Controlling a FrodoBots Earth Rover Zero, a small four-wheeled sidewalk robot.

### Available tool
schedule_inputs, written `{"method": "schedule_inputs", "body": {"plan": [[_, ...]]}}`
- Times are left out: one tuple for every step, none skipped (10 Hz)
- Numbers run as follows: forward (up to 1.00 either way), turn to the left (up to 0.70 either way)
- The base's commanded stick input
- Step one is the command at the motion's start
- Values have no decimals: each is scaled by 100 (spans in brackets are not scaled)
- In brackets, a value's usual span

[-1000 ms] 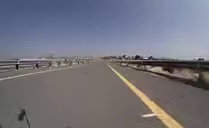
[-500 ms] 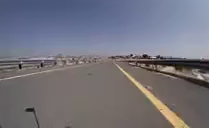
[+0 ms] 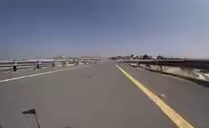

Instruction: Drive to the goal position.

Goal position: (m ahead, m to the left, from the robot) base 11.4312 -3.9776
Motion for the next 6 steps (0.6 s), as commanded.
{"method": "schedule_inputs", "body": {"plan": [[100,0],[100,-2],[100,-15],[100,0],[100,0],[100,0]]}}
